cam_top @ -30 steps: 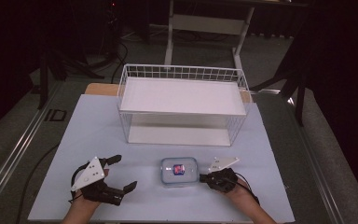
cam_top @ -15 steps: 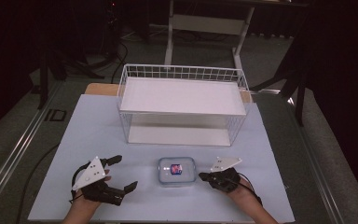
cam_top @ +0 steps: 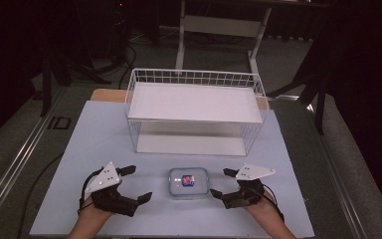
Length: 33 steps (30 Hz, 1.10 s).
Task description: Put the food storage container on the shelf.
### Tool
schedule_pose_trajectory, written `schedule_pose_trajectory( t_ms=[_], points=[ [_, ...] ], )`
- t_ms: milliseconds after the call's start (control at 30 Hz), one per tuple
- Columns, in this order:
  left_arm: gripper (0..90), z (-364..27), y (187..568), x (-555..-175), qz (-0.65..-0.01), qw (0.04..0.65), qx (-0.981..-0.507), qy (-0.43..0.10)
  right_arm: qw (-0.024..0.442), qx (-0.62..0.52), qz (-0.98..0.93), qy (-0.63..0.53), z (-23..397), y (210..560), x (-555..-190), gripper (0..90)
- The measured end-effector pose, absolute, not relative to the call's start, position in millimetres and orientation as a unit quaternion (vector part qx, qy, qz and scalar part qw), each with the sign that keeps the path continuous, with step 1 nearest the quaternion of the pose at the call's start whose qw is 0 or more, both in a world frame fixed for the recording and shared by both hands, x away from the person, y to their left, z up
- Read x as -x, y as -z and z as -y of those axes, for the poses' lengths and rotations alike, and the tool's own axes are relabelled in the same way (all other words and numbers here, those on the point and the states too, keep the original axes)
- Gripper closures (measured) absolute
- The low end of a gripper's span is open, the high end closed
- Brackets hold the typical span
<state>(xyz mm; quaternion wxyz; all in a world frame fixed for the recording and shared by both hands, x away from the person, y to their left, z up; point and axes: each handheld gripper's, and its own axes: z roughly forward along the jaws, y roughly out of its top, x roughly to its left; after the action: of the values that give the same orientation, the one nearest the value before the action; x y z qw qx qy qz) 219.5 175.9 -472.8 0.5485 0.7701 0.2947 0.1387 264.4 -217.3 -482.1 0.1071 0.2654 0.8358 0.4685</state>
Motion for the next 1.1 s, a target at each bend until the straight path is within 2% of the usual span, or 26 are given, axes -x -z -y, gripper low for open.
schedule_pose_trajectory(
  t_ms=[100,233,367,467,533,600,667,733,867,933,1000,1067,1100],
  points=[
    [1.6,-173,468,-221,-0.301,0.547,-0.769,-0.132,0.124,-0.267,-0.823,-0.486,218,476,-263,12.3],
    [1.6,-170,463,-224,-0.322,0.548,-0.764,-0.116,0.19,-0.288,-0.806,-0.482,216,466,-260,15.7],
    [1.5,-163,455,-230,-0.333,0.537,-0.769,-0.099,0.178,-0.285,-0.812,-0.477,214,461,-264,19.0],
    [1.5,-153,450,-234,-0.329,0.52,-0.781,-0.102,0.112,-0.299,-0.808,-0.495,214,461,-271,23.2],
    [1.5,-146,450,-238,-0.333,0.516,-0.784,-0.092,0.116,-0.302,-0.808,-0.493,213,461,-274,22.4],
    [1.5,-141,451,-242,-0.343,0.516,-0.781,-0.084,0.128,-0.314,-0.809,-0.481,212,462,-275,17.8],
    [1.5,-139,453,-244,-0.346,0.517,-0.779,-0.082,0.12,-0.323,-0.807,-0.479,211,462,-277,17.7],
    [1.5,-134,459,-249,-0.354,0.516,-0.776,-0.074,0.09,-0.34,-0.806,-0.476,209,466,-280,14.6],
    [1.5,-128,469,-257,-0.381,0.502,-0.775,-0.052,0.067,-0.359,-0.806,-0.466,207,470,-281,14.0],
    [1.5,-124,474,-261,-0.393,0.493,-0.775,-0.035,0.028,-0.389,-0.791,-0.471,206,475,-285,13.3],
    [1.6,-121,482,-267,-0.416,0.491,-0.766,-0.003,0.01,-0.408,-0.784,-0.468,204,479,-288,12.2],
    [1.6,-121,482,-267,-0.416,0.491,-0.766,-0.003,0.005,-0.413,-0.782,-0.467,203,480,-289,12.2],
    [1.6,-117,490,-271,-0.437,0.473,-0.765,0.018,0.005,-0.413,-0.782,-0.467,203,480,-289,12.1]
  ],
)
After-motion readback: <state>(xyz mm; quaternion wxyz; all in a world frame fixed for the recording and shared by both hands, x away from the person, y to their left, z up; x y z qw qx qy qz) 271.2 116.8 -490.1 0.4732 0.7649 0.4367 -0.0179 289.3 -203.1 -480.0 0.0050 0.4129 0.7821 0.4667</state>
